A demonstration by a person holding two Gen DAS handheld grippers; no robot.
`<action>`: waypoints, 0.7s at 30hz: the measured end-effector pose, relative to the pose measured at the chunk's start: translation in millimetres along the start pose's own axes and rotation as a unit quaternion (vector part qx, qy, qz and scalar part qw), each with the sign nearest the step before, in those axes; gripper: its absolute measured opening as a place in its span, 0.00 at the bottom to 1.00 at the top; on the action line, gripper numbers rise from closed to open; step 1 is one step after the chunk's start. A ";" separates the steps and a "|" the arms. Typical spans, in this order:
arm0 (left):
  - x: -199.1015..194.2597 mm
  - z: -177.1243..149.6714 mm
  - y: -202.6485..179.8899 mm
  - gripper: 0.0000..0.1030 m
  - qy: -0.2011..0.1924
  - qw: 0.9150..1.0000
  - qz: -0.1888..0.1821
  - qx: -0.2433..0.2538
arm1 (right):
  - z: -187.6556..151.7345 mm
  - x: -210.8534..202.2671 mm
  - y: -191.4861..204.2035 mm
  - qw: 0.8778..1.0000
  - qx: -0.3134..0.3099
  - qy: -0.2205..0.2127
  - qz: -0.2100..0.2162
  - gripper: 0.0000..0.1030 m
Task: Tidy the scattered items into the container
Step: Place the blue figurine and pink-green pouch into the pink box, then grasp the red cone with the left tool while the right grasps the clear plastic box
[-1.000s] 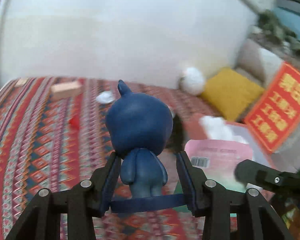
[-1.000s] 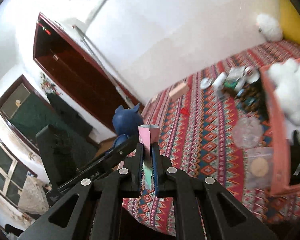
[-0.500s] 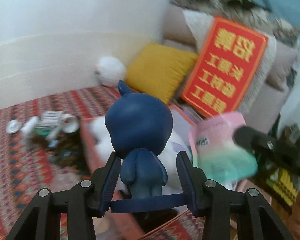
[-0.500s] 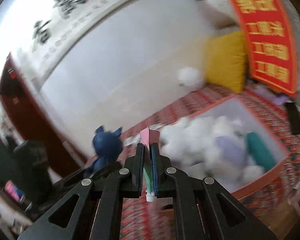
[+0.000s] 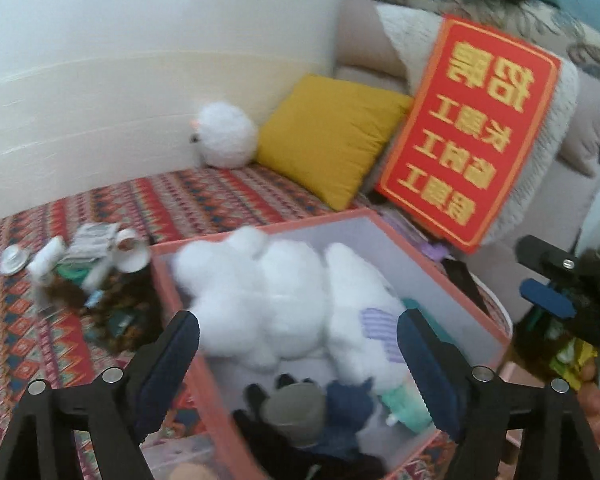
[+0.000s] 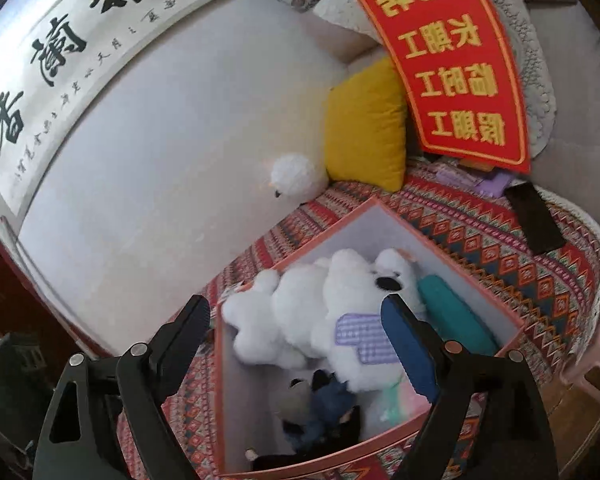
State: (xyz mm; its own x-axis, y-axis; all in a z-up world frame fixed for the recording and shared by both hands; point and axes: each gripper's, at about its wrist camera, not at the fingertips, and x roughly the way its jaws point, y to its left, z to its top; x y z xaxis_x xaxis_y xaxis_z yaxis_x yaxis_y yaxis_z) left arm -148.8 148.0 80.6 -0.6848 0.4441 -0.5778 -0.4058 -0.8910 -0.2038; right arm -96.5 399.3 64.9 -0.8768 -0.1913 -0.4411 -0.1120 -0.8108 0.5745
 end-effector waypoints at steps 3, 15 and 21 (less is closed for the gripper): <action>-8.3 -9.6 25.8 0.83 0.002 1.000 0.023 -0.016 | -10.2 3.7 30.8 0.999 -0.026 0.012 0.016 0.88; -57.1 -84.7 200.0 0.84 0.017 0.979 0.169 -0.110 | -96.9 108.1 182.3 0.977 -0.148 0.139 0.066 0.88; -56.7 -105.1 290.5 0.84 0.022 0.957 0.220 -0.186 | -154.3 213.9 233.2 0.951 -0.224 0.210 0.046 0.88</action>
State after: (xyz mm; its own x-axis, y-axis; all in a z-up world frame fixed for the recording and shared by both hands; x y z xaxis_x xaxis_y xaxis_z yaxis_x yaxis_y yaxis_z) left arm -164.2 -146.0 -28.9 -0.7097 0.0202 -0.7042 0.1663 -0.9665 -0.1953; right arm -238.0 84.0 -1.8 -0.5991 -0.4013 -0.6928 0.2490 -0.9158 0.3152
